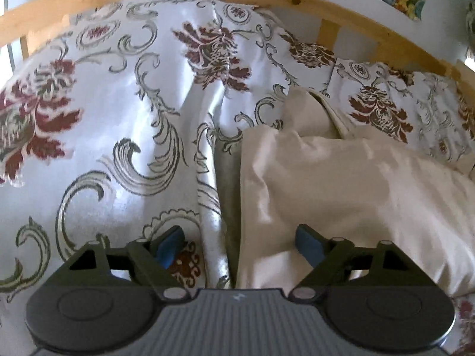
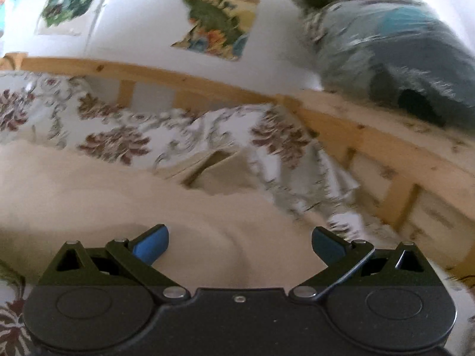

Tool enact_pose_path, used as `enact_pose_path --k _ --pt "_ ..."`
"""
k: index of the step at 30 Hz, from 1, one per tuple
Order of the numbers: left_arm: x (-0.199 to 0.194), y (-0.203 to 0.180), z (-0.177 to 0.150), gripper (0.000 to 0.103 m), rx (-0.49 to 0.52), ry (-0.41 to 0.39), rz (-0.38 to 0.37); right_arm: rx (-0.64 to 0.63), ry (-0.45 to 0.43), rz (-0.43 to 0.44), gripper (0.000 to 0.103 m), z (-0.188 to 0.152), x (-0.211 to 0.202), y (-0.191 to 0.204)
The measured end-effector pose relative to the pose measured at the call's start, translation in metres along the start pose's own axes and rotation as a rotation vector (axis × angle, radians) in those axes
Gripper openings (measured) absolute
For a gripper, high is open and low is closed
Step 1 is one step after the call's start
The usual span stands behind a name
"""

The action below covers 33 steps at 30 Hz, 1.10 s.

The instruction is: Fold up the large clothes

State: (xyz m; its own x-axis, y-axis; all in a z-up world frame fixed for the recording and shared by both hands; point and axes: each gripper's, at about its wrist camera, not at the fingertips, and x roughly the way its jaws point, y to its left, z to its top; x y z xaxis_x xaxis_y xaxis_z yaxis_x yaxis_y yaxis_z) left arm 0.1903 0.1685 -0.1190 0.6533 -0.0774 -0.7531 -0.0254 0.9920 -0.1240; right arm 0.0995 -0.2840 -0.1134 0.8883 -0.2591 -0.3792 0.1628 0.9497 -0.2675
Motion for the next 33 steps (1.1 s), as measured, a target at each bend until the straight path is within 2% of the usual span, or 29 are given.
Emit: enact_pose_path --k 4,7,10,13,15,19,22,25,27,33 --pt "-0.010 -0.009 0.000 0.091 -0.002 -0.026 0.039 0.036 0.070 0.028 0.102 -0.007 0.013 0.001" --pt "-0.030 -0.021 -0.001 0.097 0.000 -0.118 0.064 0.053 0.053 0.028 0.102 -0.004 0.008 0.000" --pt "-0.049 -0.044 0.000 0.102 0.072 -0.252 0.029 0.085 -0.014 0.035 0.102 -0.001 -0.004 -0.002" --pt "-0.055 -0.080 0.003 0.102 0.168 -0.328 -0.041 0.139 -0.080 0.031 0.102 0.009 -0.012 0.001" --pt "-0.048 -0.110 0.007 0.102 0.219 -0.326 -0.087 0.181 -0.085 0.038 0.102 0.020 -0.007 0.008" --pt "-0.021 -0.159 0.009 0.102 0.265 -0.259 -0.156 0.202 -0.090 0.070 0.102 0.033 0.008 0.027" --pt "0.000 -0.178 0.003 0.102 0.320 -0.214 -0.143 0.224 -0.076 0.083 0.102 0.033 0.024 0.033" --pt "0.016 -0.178 -0.004 0.102 0.365 -0.177 -0.114 0.209 -0.042 0.116 0.102 0.023 0.037 0.033" --pt "0.020 -0.172 -0.008 0.102 0.363 -0.174 -0.135 0.202 -0.037 0.131 0.102 0.015 0.042 0.032" --pt "0.038 -0.160 -0.013 0.103 0.341 -0.121 -0.147 0.158 0.007 0.110 0.102 0.005 0.051 0.043"
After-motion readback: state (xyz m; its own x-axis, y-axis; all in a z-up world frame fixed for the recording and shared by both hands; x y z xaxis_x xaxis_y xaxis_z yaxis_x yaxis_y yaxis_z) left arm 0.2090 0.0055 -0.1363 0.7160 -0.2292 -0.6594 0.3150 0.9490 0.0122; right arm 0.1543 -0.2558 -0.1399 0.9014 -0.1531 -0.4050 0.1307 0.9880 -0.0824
